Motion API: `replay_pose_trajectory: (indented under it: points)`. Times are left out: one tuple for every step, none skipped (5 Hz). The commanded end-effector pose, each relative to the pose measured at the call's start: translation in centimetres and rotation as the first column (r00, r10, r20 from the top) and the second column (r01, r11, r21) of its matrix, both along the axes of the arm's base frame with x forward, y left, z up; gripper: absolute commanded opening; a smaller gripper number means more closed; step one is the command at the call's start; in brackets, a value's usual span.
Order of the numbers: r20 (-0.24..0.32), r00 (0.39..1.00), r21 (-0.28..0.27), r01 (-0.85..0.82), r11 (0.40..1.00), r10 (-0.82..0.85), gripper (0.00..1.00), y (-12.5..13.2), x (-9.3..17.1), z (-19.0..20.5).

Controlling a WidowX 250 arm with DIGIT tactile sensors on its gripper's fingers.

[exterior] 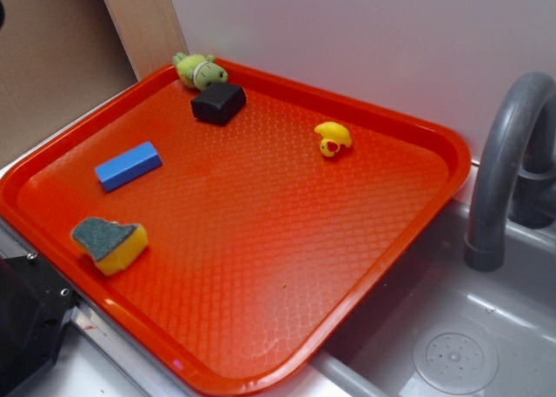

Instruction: Grab the yellow duck.

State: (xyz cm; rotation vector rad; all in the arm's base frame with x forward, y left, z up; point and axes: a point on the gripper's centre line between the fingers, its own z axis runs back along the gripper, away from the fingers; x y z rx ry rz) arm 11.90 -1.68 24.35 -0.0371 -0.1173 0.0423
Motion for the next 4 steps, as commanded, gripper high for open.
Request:
replay_pose_trajectory:
  points:
    - [0.0, 1.0, 0.0, 0.0, 1.0, 0.0, 1.0, 0.0, 0.0, 0.0]
    - [-0.003, 1.0, 0.002, -0.002, 1.0, 0.002, 1.0, -0.1, 0.0, -0.3]
    - [0.001, 1.0, 0.01, -0.021, 1.0, 0.021, 1.0, -0.9, 1.1, -0.8]
    - [0.007, 0.998, -0.001, -0.056, 0.998, 0.056, 1.0, -1.6, 4.5, -1.0]
